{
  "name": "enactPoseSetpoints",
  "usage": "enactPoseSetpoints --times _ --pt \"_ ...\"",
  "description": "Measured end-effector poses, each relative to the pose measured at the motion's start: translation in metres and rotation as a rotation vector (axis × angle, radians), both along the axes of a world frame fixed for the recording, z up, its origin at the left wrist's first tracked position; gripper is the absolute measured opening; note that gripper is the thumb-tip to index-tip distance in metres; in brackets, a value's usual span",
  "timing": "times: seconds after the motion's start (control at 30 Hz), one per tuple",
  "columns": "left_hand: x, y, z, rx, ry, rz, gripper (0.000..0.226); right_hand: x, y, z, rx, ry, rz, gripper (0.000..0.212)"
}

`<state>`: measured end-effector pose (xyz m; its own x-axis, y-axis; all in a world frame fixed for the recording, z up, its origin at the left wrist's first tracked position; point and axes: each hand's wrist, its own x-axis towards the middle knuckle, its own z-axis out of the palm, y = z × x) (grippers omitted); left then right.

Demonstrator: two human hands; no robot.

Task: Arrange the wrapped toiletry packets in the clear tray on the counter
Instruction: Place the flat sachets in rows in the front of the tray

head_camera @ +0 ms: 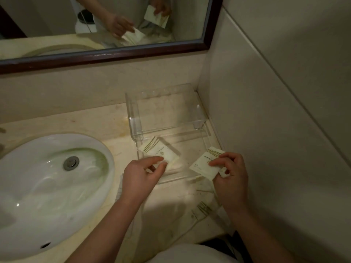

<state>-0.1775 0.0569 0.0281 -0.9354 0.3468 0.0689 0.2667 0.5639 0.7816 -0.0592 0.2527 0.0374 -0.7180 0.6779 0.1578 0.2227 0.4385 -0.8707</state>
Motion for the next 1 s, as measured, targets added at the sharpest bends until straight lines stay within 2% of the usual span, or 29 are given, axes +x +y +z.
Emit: enactPoseSetpoints --times 0.03,0.1,0.17,0.23,0.3,0.43,0.5,0.53,0.63,0.73,0.8,0.87,0.93,1.0 --pt "-0.001 0.001 -0.001 0.056 -0.063 0.042 0.004 0.0 0.0 -0.002 -0.003 -0.008 0.004 0.045" --pt "-0.007 0.003 -0.004 0.096 -0.164 0.109 0.013 0.001 0.0 -0.005 -0.002 -0.027 0.009 0.046" --pt "-0.018 0.005 -0.009 0.034 -0.243 0.099 0.017 0.003 0.0 -0.008 -0.002 -0.05 0.007 0.045" --pt "-0.032 0.005 -0.012 -0.105 -0.253 0.001 0.019 0.006 0.0 -0.01 -0.013 -0.079 -0.002 0.046" --pt "-0.046 0.006 -0.015 -0.271 -0.196 -0.145 0.02 0.006 0.0 -0.013 -0.016 -0.109 -0.009 0.047" --pt "-0.064 0.015 -0.02 -0.636 0.042 -0.387 0.02 0.0 0.0 -0.019 0.066 -0.211 0.05 0.037" --pt "-0.065 0.018 -0.023 -0.827 0.121 -0.415 0.019 -0.005 -0.001 -0.021 0.113 -0.254 0.088 0.03" --pt "-0.062 0.018 -0.024 -0.864 0.133 -0.379 0.021 -0.008 -0.001 -0.022 0.161 -0.271 0.101 0.029" --pt "-0.044 0.018 -0.024 -0.746 0.199 -0.226 0.036 -0.021 -0.001 -0.022 0.314 -0.277 0.113 0.028" --pt "-0.016 0.022 -0.03 -0.64 0.277 -0.38 0.046 -0.036 0.001 -0.023 0.478 -0.278 0.089 0.03" --pt "-0.002 0.023 -0.039 -0.687 0.136 -0.498 0.059 -0.047 -0.001 -0.025 0.586 -0.31 0.073 0.031" --pt "0.006 0.019 -0.049 -0.764 0.06 -0.539 0.068 -0.055 -0.003 -0.03 0.644 -0.437 0.143 0.034" --pt "0.011 0.014 -0.054 -0.772 0.074 -0.549 0.07 -0.054 -0.005 -0.039 0.623 -0.6 0.237 0.037" --pt "0.014 0.009 -0.055 -0.764 0.083 -0.551 0.07 -0.048 -0.007 -0.046 0.584 -0.679 0.262 0.038"
